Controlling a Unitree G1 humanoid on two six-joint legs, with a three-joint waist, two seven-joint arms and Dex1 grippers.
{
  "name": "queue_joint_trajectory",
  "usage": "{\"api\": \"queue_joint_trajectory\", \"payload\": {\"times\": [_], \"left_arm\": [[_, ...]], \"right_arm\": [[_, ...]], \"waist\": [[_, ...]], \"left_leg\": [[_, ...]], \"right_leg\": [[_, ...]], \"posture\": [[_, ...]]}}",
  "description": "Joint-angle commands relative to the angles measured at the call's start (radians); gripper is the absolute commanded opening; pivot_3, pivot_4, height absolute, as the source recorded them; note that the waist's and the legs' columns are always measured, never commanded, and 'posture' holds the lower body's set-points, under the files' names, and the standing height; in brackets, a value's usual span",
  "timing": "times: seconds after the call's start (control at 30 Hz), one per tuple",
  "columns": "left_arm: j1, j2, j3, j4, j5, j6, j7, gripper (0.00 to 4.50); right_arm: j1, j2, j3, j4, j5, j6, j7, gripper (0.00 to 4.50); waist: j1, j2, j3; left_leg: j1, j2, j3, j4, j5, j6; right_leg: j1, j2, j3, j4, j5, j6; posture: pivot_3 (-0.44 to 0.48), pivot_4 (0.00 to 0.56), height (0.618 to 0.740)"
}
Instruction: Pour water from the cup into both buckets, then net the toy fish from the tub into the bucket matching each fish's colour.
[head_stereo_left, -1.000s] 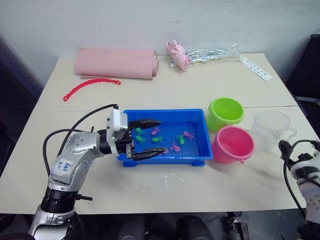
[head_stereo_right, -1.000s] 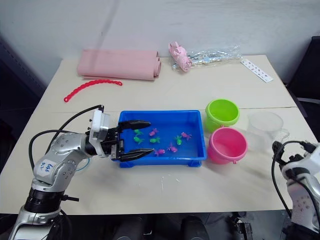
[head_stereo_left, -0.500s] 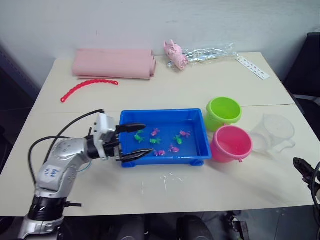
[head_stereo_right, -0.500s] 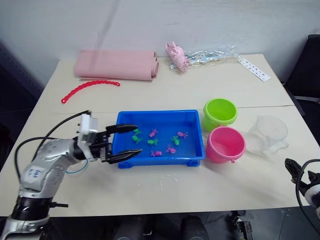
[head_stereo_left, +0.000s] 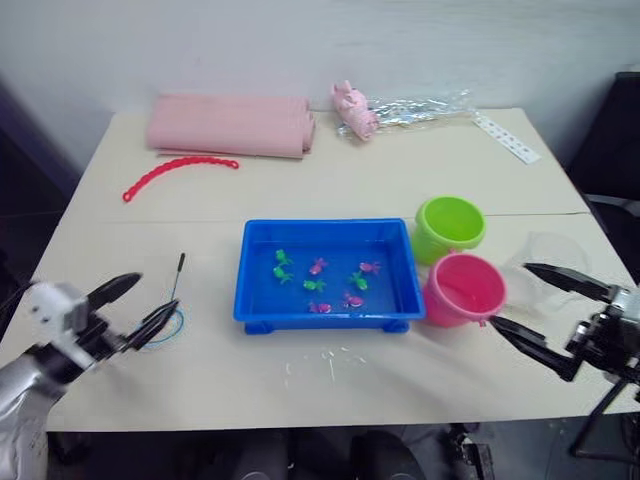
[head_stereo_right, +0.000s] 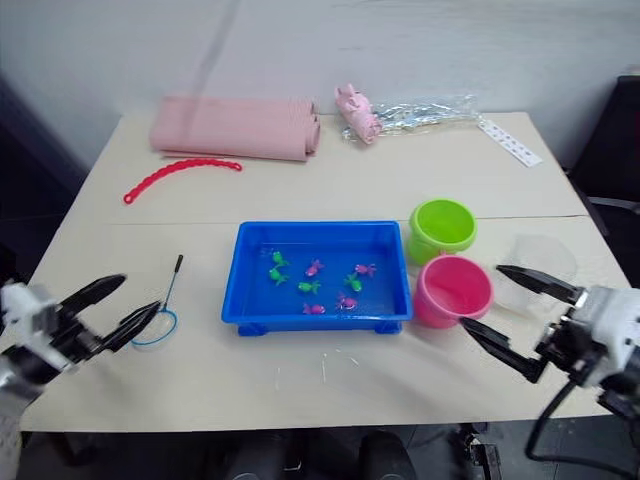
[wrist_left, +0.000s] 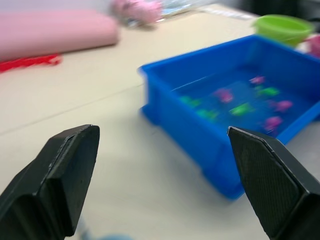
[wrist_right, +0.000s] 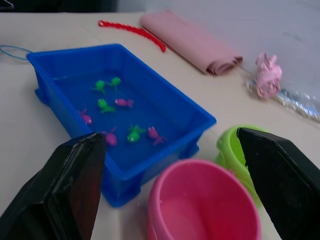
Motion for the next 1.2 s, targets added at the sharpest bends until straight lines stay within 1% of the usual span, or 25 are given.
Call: {"api": "queue_joint_trajectory", "payload": {"times": [0.03, 0.1, 0.17, 0.2, 0.3, 0.43, 0.53, 0.6, 0.63, 0.73, 0.8, 0.87, 0.93, 1.0, 1.07, 1.13, 1.2], "left_arm": [[0.115, -0.034, 0.146, 0.071, 0.018, -0.091, 0.035, 4.5], [0.178, -0.058, 0.193, 0.112, 0.026, -0.128, 0.052, 4.5], [0.23, -0.092, 0.238, 0.137, 0.011, -0.141, 0.082, 4.5], [0.249, -0.106, 0.249, 0.141, 0.008, -0.151, 0.091, 4.5], [0.297, -0.143, 0.263, 0.14, 0.003, -0.162, 0.11, 4.5], [0.311, -0.162, 0.238, 0.1, -0.025, -0.133, 0.113, 4.5], [0.288, -0.144, 0.194, 0.042, -0.028, -0.09, 0.124, 4.5], [0.265, -0.121, 0.162, -0.002, -0.026, -0.036, 0.152, 4.5], [0.243, -0.098, 0.133, -0.038, -0.024, 0.017, 0.177, 4.5], [0.172, -0.033, 0.053, -0.142, -0.039, 0.172, 0.237, 4.5], [0.105, 0.027, -0.009, -0.213, -0.016, 0.309, 0.318, 4.5], [-0.049, 0.076, -0.097, -0.266, -0.006, 0.513, 0.462, 4.5], [-0.144, 0.092, -0.142, -0.287, -0.005, 0.642, 0.544, 4.5], [-0.269, 0.111, -0.236, -0.224, 0.061, 0.748, 0.62, 4.5], [-0.393, 0.086, -0.286, -0.111, 0.091, 0.787, 0.663, 4.5], [-0.467, 0.07, -0.345, -0.018, 0.119, 0.791, 0.659, 4.5], [-0.501, 0.068, -0.39, 0.04, 0.153, 0.783, 0.655, 4.5]], "right_arm": [[-0.05, -0.017, 0.102, 0.013, 0.003, -0.059, 0.1, 4.43], [-0.068, -0.016, 0.156, 0.045, -0.019, -0.089, 0.143, 4.43], [-0.101, -0.008, 0.195, 0.096, -0.051, -0.128, 0.156, 4.43], [-0.116, -0.006, 0.209, 0.115, -0.064, -0.148, 0.162, 4.43], [-0.143, -0.001, 0.238, 0.149, -0.077, -0.187, 0.176, 4.43], [-0.148, 0.001, 0.253, 0.162, -0.058, -0.193, 0.183, 4.43], [-0.144, 0.002, 0.257, 0.157, -0.053, -0.2, 0.188, 4.43], [-0.144, 0.001, 0.254, 0.15, -0.043, -0.198, 0.188, 4.43], [-0.145, 0.0, 0.251, 0.141, -0.033, -0.189, 0.184, 4.43], [-0.136, -0.013, 0.247, 0.116, -0.002, -0.168, 0.196, 4.43], [-0.134, -0.02, 0.246, 0.106, 0.014, -0.154, 0.202, 4.43], [-0.139, -0.026, 0.249, 0.091, 0.029, -0.137, 0.201, 4.43], [-0.142, -0.029, 0.249, 0.084, 0.035, -0.128, 0.201, 4.43], [-0.149, -0.027, 0.255, 0.079, 0.035, -0.121, 0.2, 4.43], [-0.159, -0.025, 0.261, 0.069, 0.025, -0.121, 0.188, 4.43], [-0.161, -0.024, 0.266, 0.063, 0.012, -0.12, 0.176, 4.43], [-0.16, -0.022, 0.269, 0.06, 0.003, -0.121, 0.17, 4.43]], "waist": [[-0.003, -0.003, 0.0], [0.001, -0.004, 0.0], [0.006, -0.005, 0.001], [0.01, -0.006, 0.001], [0.021, -0.006, 0.001], [0.029, -0.006, 0.001], [0.029, -0.005, 0.002], [0.027, -0.004, 0.002], [0.028, -0.005, 0.002], [0.034, -0.004, 0.002], [0.032, -0.004, 0.002], [0.03, -0.004, 0.002], [0.031, -0.003, 0.003], [0.029, -0.003, 0.003], [0.027, -0.002, 0.003], [0.024, -0.002, 0.003], [0.023, -0.002, 0.003]], "left_leg": [[0.0, 0.0, 0.0, 0.0, 0.0, 0.0], [0.0, 0.001, -0.001, 0.0, -0.001, -0.001], [0.0, 0.001, -0.001, 0.0, -0.003, 0.0], [0.0, 0.001, -0.001, 0.0, -0.006, 0.006], [-0.001, 0.0, -0.001, 0.002, -0.008, 0.008], [-0.001, 0.0, -0.001, 0.002, -0.009, 0.007], [-0.001, 0.0, -0.001, 0.002, -0.009, 0.007], [-0.001, -0.002, -0.012, 0.002, -0.008, 0.007], [0.0, -0.002, -0.014, 0.003, -0.007, 0.005], [0.0, -0.002, -0.015, 0.003, -0.007, 0.004], [0.001, -0.002, -0.015, 0.003, -0.006, 0.004], [0.001, -0.002, -0.014, 0.004, -0.006, 0.003], [0.002, -0.002, -0.013, 0.004, -0.004, 0.0], [0.002, -0.002, -0.013, 0.004, -0.003, -0.001], [0.003, -0.001, -0.012, 0.003, -0.002, -0.002], [0.002, 0.0, -0.011, 0.003, -0.001, -0.004], [0.002, 0.0, -0.01, 0.002, -0.001, -0.005]], "right_leg": [[0.0, 0.0, 0.0, 0.0, 0.0, 0.0], [0.0, 0.0, -0.001, 0.0, 0.0, 0.0], [0.0, 0.0, -0.001, -0.001, 0.0, 0.0], [0.0, -0.001, -0.001, -0.002, 0.0, 0.0], [0.001, -0.002, -0.001, -0.003, 0.0, 0.0], [0.001, -0.002, -0.001, -0.004, 0.0, 0.0], [0.003, -0.002, -0.002, -0.005, 0.0, 0.0], [0.013, -0.003, -0.017, -0.01, 0.0, 0.0], [0.015, -0.003, -0.02, -0.011, 0.0, 0.0], [0.014, -0.002, -0.018, -0.009, 0.0, 0.0], [0.014, -0.002, -0.017, -0.008, 0.0, 0.0], [0.014, -0.002, -0.016, -0.008, 0.0, 0.0], [0.015, -0.002, -0.015, -0.007, 0.0, 0.0], [0.014, -0.001, -0.014, -0.005, 0.0, 0.0], [0.013, 0.0, -0.013, -0.005, 0.0, 0.0], [0.01, 0.001, -0.013, -0.004, 0.0, 0.0], [0.01, 0.001, -0.013, -0.003, 0.0, 0.0]], "posture": [[0.0, 0.15, 0.74], [0.0, 0.15, 0.74], [0.0, 0.15, 0.74], [0.0, 0.15, 0.74], [0.0, 0.15, 0.74], [0.0, 0.15, 0.74], [0.0, 0.15, 0.74], [0.0, 0.15, 0.74], [0.0, 0.15, 0.74], [0.0, 0.15, 0.74], [0.0, 0.15, 0.74], [0.0, 0.15, 0.74], [0.0, 0.15, 0.74], [0.0, 0.15, 0.74], [0.0, 0.15, 0.74], [0.0, 0.15, 0.74], [0.0, 0.15, 0.74]]}}
